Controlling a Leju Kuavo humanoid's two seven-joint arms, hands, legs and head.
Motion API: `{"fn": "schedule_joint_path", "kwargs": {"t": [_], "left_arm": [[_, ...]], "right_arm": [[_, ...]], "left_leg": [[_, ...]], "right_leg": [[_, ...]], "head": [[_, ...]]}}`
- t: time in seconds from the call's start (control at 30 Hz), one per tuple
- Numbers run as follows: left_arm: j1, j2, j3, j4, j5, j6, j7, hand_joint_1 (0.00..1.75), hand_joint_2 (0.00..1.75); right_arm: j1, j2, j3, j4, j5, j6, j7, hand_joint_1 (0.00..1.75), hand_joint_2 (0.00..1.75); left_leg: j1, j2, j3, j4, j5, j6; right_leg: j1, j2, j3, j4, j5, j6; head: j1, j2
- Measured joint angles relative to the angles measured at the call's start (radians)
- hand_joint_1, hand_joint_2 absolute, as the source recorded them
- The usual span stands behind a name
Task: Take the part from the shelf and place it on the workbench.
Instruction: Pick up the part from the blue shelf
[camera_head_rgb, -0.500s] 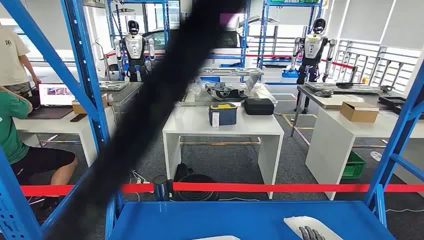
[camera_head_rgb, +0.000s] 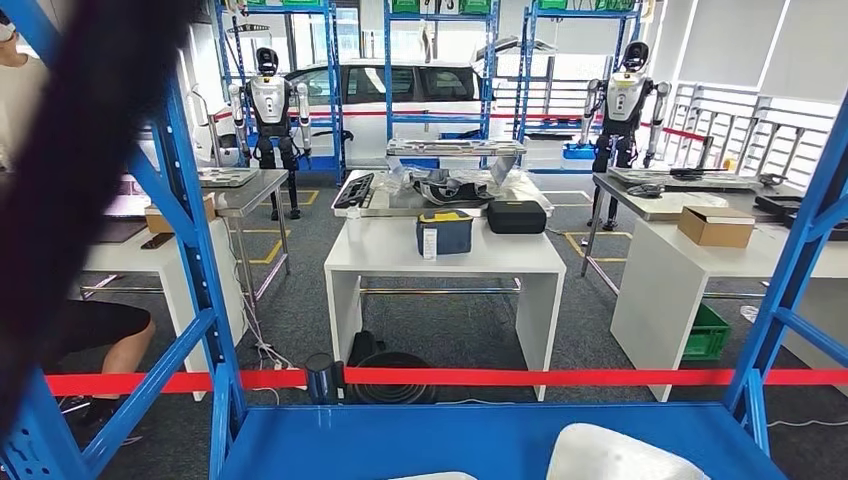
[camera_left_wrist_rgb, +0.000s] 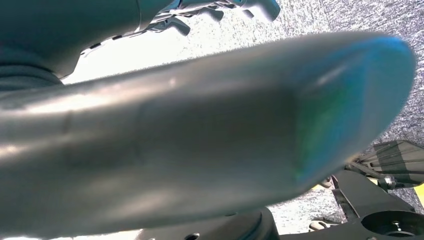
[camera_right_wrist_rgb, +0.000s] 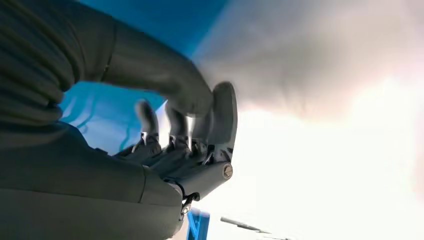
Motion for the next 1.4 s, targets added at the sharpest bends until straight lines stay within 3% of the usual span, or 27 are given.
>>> {"fn": "schedule_joint_path", "kwargs": {"t": [0.83, 0.97, 1.4], "left_arm": [[0.0, 0.001, 0.0, 0.0, -0.002, -0.008, -0.003, 0.0, 0.0], [0.0, 0.001, 0.0, 0.0, -0.002, -0.008, -0.003, 0.0, 0.0], [0.0, 0.0, 0.0, 0.0, -0.002, -0.005, -0.004, 0.0, 0.0]], "right_arm": [[0.02, 0.001, -0.002, -0.022, 0.0, 0.001, 0.006, 1.74, 1.75], [0.022, 0.001, -0.002, -0.027, 0.0, 0.001, 0.006, 0.01, 1.75], [0.017, 0.001, -0.005, -0.046, 0.003, -0.007, 0.002, 0.0, 1.75]], "left_leg": [[0.0, 0.0, 0.004, -0.003, 0.001, -0.001], [0.0, 0.0, 0.004, -0.003, 0.001, -0.002], [0.0, 0.0, 0.006, -0.003, 0.001, -0.002]], "right_leg": [[0.0, 0.0, 0.002, 0.0, 0.0, 0.0], [0.0, 0.0, 0.002, 0.0, 0.0, 0.0], [0.0, 0.0, 0.004, 0.0, -0.001, 0.0]], "head": [[0.0, 0.0], [0.0, 0.0], [0.0, 0.0]]}}
